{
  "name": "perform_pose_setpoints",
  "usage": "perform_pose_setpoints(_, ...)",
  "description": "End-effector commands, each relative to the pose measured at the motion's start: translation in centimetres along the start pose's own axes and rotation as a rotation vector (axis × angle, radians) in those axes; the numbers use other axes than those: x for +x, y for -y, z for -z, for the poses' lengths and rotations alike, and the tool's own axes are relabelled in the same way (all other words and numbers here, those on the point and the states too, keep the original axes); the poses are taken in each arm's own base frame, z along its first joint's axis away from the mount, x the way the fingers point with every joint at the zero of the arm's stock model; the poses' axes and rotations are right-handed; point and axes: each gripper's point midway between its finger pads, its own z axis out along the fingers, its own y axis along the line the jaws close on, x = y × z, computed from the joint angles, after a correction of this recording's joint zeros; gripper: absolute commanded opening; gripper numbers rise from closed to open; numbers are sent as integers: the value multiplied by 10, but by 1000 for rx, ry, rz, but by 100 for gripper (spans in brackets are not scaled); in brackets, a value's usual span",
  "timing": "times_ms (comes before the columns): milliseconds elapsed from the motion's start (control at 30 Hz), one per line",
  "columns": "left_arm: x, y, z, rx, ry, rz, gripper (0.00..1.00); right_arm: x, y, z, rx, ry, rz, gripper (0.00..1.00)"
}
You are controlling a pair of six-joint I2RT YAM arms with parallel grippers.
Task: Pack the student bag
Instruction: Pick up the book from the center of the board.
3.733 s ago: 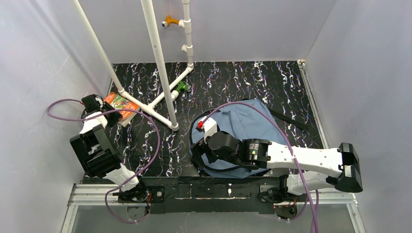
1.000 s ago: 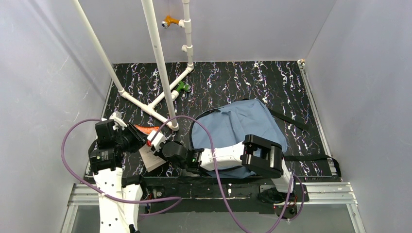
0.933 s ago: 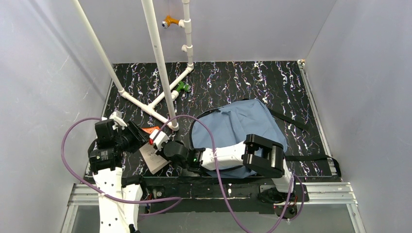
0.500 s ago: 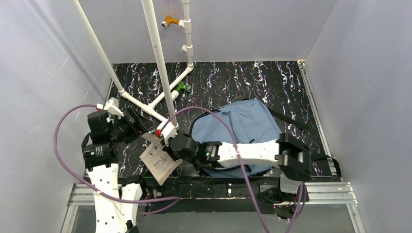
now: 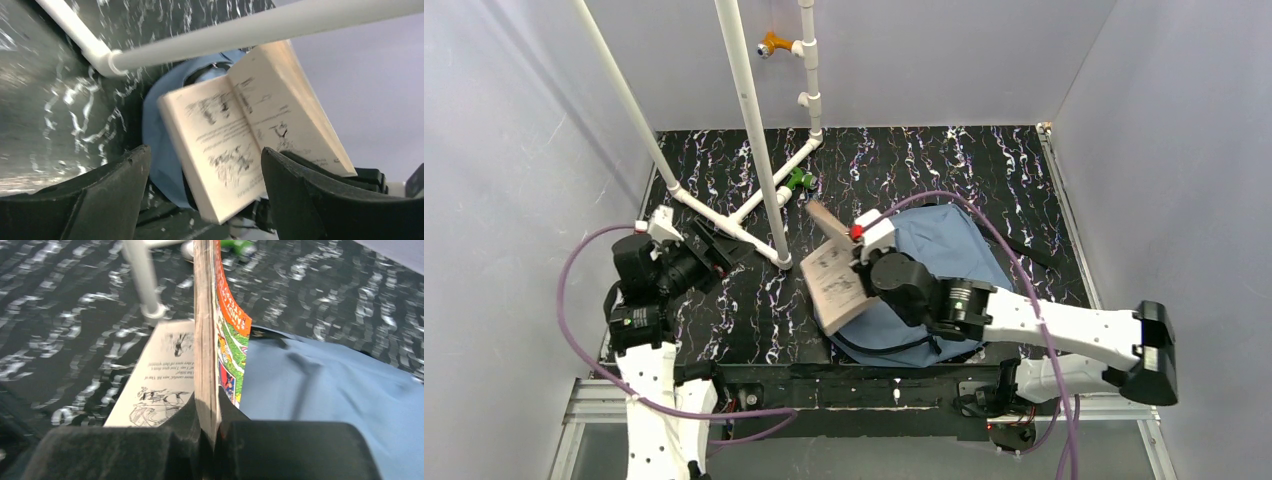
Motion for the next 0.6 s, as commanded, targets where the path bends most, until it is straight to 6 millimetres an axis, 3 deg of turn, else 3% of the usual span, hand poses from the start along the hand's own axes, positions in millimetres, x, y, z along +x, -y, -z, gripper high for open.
perform_pose_setpoints(0, 22, 31, -22, 297, -155, 168, 80, -6, 66, 30, 223, 60, -68, 1)
perform_pose_setpoints(67, 36, 33, -28, 337, -195, 174, 81, -7, 73, 41, 226, 72, -134, 1)
perform_pose_setpoints(133, 78, 46, -34, 381, -293, 133, 83, -13, 82, 56, 252, 112, -326, 1)
perform_pose_setpoints(167, 89, 51, -35, 393, -314, 135, 83, -19, 86, 59, 270, 133, -373, 1)
perform_pose_setpoints(267, 111, 70, -48, 405, -246, 206, 88, -58, 92, 68, 293, 244, -530, 1)
perform_pose_setpoints(400, 146, 106, -59, 349, -309, 177, 96, -90, 90, 71, 254, 357, -680, 1)
perform_pose_setpoints(567, 134, 112, -67, 377, -237, 305, 98, -110, 87, 79, 200, 399, -753, 1)
